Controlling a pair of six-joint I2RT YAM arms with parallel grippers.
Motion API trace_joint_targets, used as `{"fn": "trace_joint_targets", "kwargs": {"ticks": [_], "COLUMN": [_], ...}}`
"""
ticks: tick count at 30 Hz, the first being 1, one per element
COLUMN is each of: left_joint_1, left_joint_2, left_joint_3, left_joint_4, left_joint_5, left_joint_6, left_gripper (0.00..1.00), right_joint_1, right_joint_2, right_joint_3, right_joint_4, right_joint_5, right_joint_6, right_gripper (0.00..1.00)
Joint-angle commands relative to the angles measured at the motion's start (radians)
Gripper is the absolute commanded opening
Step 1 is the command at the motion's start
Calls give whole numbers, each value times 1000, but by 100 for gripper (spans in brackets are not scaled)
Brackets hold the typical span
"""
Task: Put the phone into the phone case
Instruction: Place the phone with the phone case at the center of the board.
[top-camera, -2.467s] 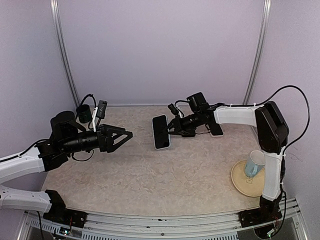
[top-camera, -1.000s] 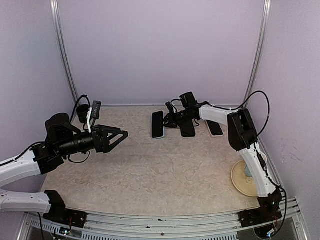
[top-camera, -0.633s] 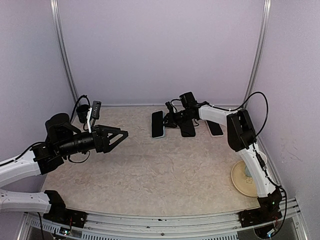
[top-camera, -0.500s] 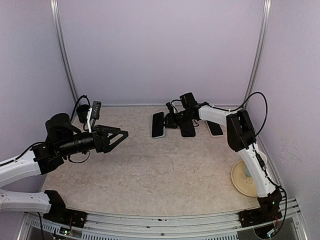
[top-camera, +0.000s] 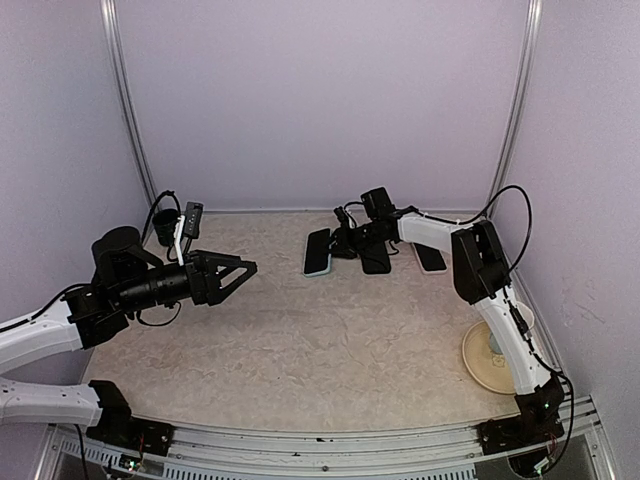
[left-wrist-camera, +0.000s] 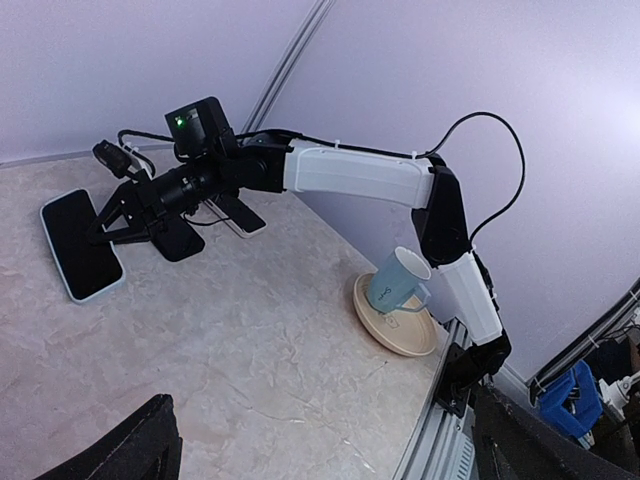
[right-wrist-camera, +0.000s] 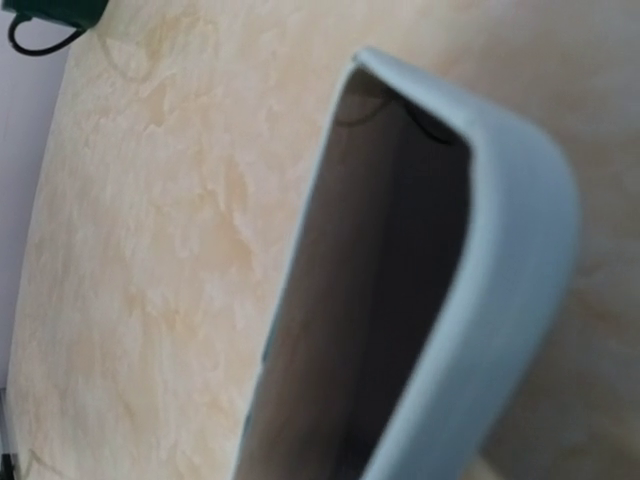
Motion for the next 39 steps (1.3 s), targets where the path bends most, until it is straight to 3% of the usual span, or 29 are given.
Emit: {"fn": "trace_joint_targets", "kwargs": {"ticks": [1, 14, 28, 39], "left_joint_1": [5, 5, 5, 5], "left_joint_2": [4, 9, 23, 26], "left_joint_3": [-1, -3, -1, -3], "left_joint_4": [2, 5, 23, 27], "left_joint_5": [-5, -6, -2, -2], "left_joint_6": [6, 9, 2, -7], "left_gripper": [99, 99, 99, 99], "right_joint_1": [-12, -13, -13, -13], "right_joint_2": [17, 27, 40, 47], "right_joint_3": [48, 63, 67, 68], "right_joint_4": [21, 33, 52, 67], "right_joint_5": [1, 6, -14, -17], "right_joint_6": [-7, 1, 2, 7], "right_gripper": [23, 31, 28, 34]}}
